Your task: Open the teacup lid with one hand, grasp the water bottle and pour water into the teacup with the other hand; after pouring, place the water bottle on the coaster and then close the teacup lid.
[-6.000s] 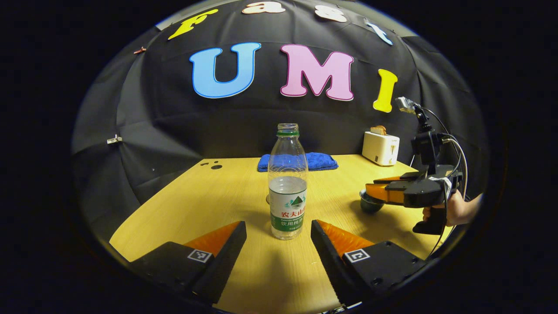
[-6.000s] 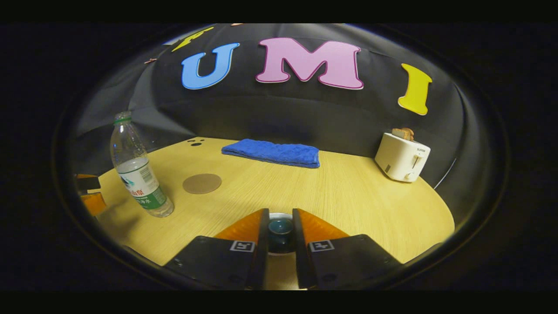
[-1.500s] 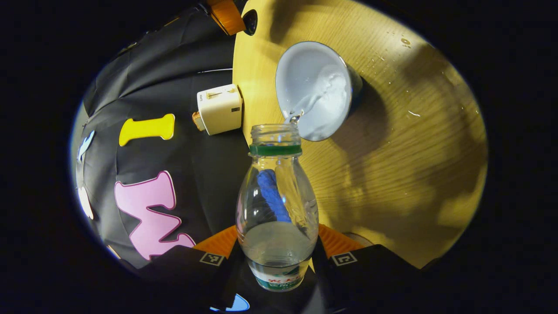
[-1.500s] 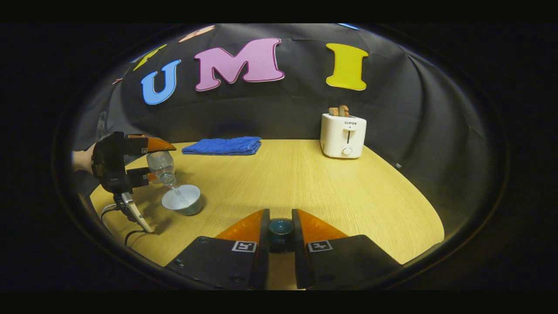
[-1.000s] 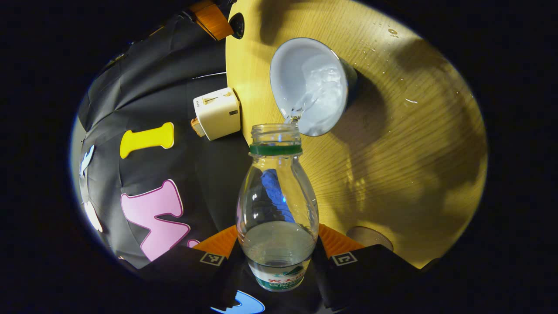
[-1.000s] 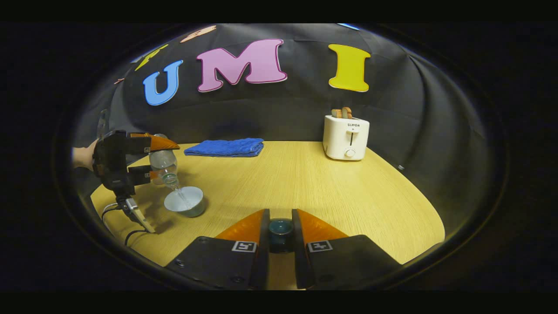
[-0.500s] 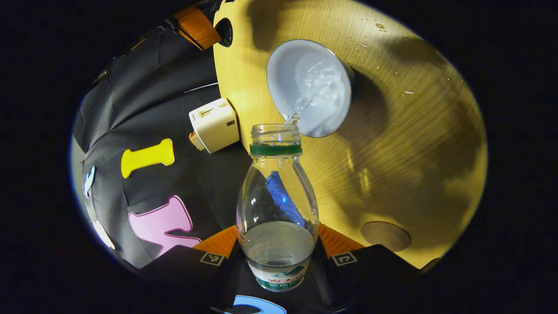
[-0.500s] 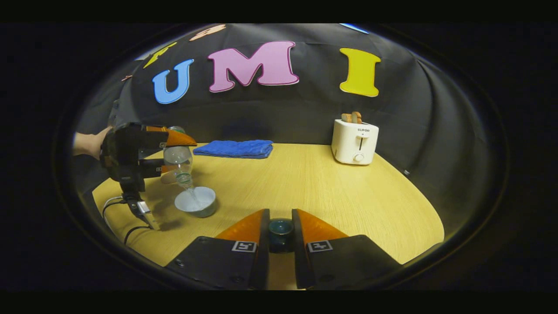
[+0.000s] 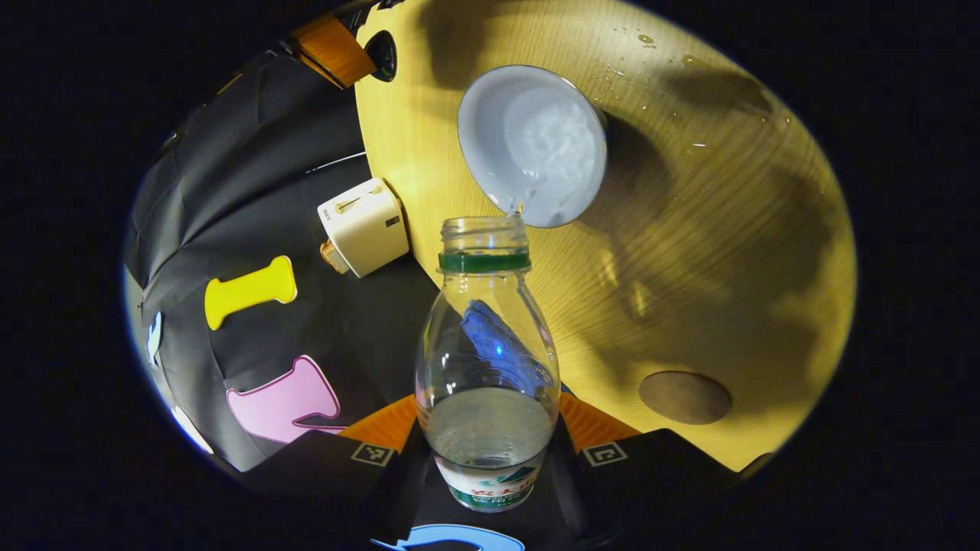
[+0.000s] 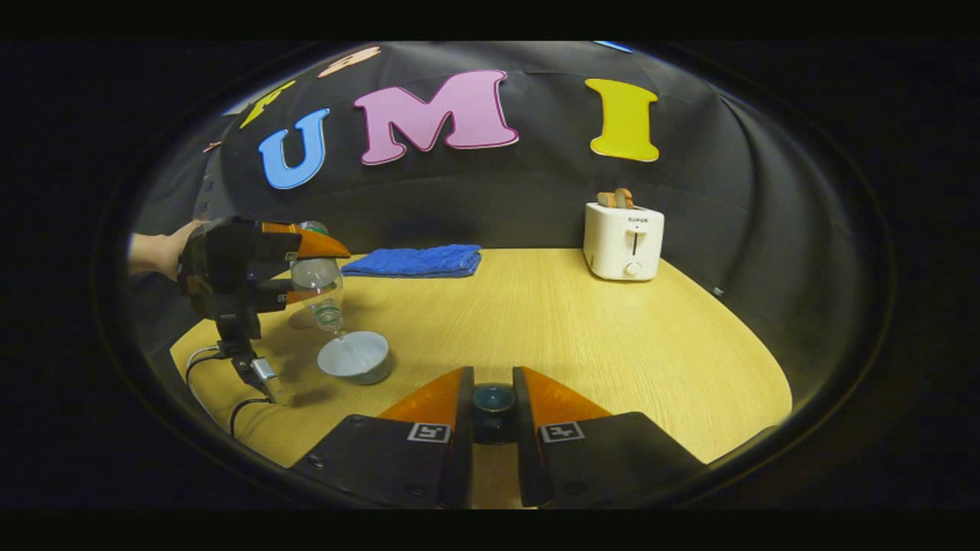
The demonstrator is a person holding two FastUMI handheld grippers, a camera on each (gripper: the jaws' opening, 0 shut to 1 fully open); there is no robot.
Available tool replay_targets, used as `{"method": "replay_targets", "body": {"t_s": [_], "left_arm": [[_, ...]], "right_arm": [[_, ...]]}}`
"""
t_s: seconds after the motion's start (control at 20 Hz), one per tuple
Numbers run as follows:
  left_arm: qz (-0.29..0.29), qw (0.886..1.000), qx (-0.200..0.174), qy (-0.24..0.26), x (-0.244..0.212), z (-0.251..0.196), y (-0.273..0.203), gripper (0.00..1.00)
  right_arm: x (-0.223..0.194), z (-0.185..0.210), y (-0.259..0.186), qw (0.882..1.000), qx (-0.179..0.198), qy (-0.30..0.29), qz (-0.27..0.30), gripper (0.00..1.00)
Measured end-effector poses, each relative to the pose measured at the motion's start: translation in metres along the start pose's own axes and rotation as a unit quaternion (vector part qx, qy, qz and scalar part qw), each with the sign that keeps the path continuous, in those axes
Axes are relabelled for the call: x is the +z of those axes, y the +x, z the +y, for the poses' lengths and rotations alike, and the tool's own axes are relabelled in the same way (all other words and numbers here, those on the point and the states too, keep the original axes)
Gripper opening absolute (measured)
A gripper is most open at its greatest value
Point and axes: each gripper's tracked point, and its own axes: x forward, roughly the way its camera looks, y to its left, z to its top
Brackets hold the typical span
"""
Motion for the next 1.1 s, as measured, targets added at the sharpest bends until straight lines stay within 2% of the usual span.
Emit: {"method": "replay_targets", "body": {"t_s": [0.1,0.15,0.2,0.3,0.35,0.5,0.55,0.6,0.75,0.8,0.95,1.1], "left_arm": [[-0.002,1.0,0.001,0.01,0.002,0.003,-0.002,0.74],[-0.004,1.0,0.0,0.017,0.003,0.005,-0.002,0.74],[-0.005,1.0,-0.002,0.025,0.005,0.004,-0.002,0.74],[-0.009,0.999,-0.007,0.036,0.009,0.007,-0.002,0.74],[-0.011,0.999,-0.005,0.042,0.009,0.013,-0.002,0.74],[-0.017,0.998,0.0,0.061,0.012,0.023,0.0,0.74],[-0.019,0.997,-0.001,0.069,0.013,0.025,-0.001,0.74],[-0.022,0.997,-0.001,0.079,0.016,0.025,-0.002,0.74],[-0.032,0.994,-0.003,0.109,0.021,0.031,0.004,0.74],[-0.035,0.992,-0.002,0.12,0.023,0.033,0.005,0.74],[-0.038,0.989,-0.004,0.142,0.023,0.038,0.007,0.74],[-0.042,0.987,-0.004,0.158,0.027,0.039,0.008,0.74]], "right_arm": [[0.001,0.003,-0.001,1.0,0.004,-0.001,-0.001,0.27],[0.001,0.005,-0.002,1.0,0.006,0.002,-0.001,0.23],[0.001,0.007,-0.003,1.0,0.008,0.003,-0.001,0.23],[0.003,0.01,-0.005,1.0,0.009,0.003,-0.004,0.28],[0.004,0.011,-0.006,1.0,0.008,0.004,-0.005,0.22],[0.005,0.013,-0.012,1.0,0.007,0.007,-0.009,0.22],[0.005,0.012,-0.014,1.0,0.005,0.007,-0.011,0.28],[0.006,0.011,-0.016,1.0,0.004,0.009,-0.011,0.22],[0.005,0.007,-0.021,1.0,0.0,0.023,-0.012,0.22],[0.005,0.005,-0.023,1.0,-0.003,0.024,-0.012,0.28],[0.003,0.0,-0.028,1.0,-0.01,0.025,-0.011,0.3],[0.001,0.001,-0.029,1.0,-0.012,0.028,-0.009,0.28]]}}
